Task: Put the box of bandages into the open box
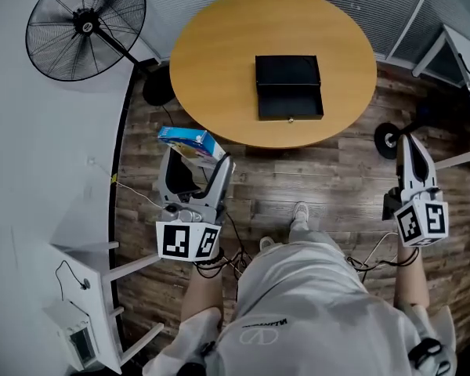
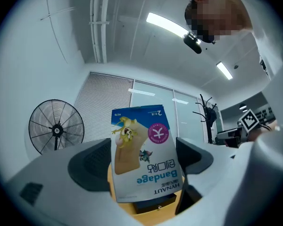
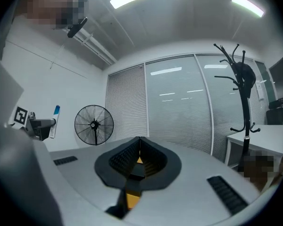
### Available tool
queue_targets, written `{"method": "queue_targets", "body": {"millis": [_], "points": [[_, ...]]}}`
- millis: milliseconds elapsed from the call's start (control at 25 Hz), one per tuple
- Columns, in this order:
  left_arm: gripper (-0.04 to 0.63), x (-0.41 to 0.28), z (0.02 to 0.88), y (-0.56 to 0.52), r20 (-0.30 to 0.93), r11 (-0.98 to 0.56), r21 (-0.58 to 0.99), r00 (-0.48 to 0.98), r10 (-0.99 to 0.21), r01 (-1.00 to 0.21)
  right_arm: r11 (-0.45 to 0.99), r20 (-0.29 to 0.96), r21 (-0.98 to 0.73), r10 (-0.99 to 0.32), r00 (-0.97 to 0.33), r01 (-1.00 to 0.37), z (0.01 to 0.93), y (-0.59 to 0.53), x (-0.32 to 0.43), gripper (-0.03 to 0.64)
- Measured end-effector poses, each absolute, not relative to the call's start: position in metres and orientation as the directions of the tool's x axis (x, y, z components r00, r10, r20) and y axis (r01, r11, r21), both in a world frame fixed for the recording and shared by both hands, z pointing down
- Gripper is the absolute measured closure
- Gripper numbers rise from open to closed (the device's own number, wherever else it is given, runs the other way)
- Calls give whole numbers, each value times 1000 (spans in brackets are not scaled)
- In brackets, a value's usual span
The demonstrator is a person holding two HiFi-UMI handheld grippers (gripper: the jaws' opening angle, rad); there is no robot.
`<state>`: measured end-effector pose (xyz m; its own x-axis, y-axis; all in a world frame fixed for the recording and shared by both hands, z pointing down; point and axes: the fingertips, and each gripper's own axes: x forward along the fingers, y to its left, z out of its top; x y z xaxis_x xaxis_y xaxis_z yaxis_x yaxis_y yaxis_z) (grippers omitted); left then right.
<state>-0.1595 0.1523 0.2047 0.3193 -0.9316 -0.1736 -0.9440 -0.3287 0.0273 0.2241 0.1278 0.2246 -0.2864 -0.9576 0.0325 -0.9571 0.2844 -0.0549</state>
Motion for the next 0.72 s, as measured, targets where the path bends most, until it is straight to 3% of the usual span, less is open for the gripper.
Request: {"method": "queue_targets", "body": {"millis": [720], "points": [[161, -96, 218, 66, -137, -298, 40, 290, -947, -954, 423, 69, -100, -900, -430, -901, 246, 22, 237, 598]]}}
